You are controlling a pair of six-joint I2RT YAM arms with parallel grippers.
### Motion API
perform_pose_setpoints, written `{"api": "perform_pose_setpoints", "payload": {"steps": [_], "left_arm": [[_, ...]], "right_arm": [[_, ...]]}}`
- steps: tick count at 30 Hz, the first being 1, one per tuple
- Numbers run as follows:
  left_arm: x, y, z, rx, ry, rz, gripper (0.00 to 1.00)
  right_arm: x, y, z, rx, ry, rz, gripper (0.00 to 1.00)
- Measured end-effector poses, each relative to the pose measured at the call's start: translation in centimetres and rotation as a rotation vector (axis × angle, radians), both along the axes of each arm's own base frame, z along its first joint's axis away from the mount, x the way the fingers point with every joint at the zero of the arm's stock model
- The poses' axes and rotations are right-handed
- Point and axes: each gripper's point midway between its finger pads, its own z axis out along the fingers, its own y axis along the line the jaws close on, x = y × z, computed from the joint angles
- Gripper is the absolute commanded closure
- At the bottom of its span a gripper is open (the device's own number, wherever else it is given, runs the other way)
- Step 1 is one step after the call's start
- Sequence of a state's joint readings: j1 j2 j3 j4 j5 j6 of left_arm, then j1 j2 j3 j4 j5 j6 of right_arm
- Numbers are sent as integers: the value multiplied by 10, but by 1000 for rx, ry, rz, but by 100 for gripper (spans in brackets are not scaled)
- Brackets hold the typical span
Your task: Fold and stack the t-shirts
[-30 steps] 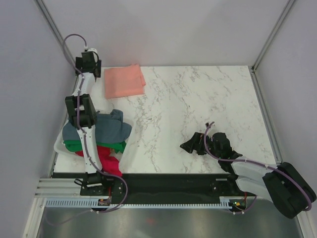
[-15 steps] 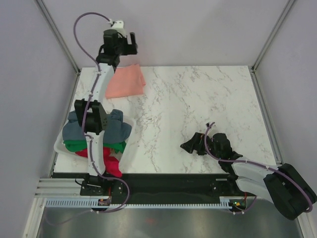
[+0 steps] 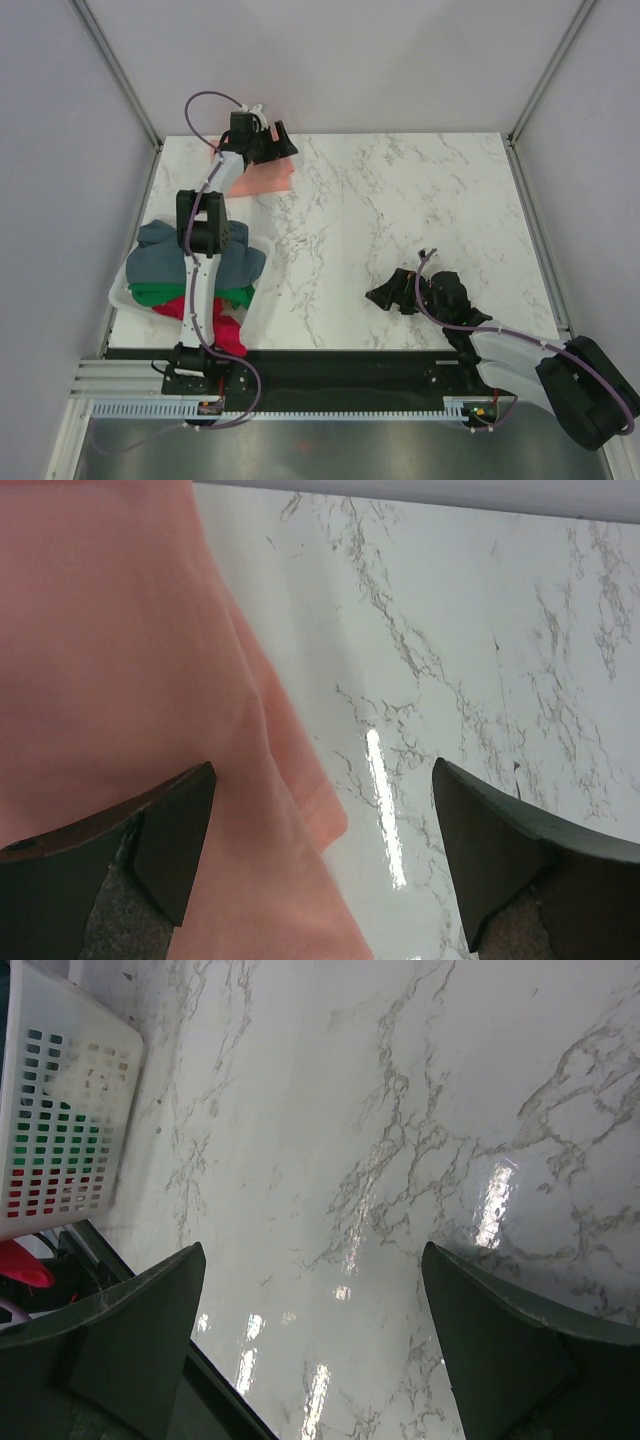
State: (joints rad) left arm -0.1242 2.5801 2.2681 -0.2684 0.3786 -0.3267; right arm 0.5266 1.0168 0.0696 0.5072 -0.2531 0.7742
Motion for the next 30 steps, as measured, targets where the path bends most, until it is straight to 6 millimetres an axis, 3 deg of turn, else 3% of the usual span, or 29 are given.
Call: {"api": "perform_pose_setpoints", "payload": {"steps": [3,10,15,23,30], "left_arm": [[-4,-7,-8,-42,30,-21,4],[-14,-35,3,-124,37,-111,5],[-23,-32,-5,-69,79,-120,2],[-19,8,-3,136,101,-49,0],[-30,66,-26,315,195,48,1]], "right_arm": [[0,0,0,0,0,0,2],[0,1,0,1,-1,4,2],[0,1,0,1,-2,5,2],[-1,1,0,2,-2,5,2],[-1,1,0,2,-2,6,2]]}}
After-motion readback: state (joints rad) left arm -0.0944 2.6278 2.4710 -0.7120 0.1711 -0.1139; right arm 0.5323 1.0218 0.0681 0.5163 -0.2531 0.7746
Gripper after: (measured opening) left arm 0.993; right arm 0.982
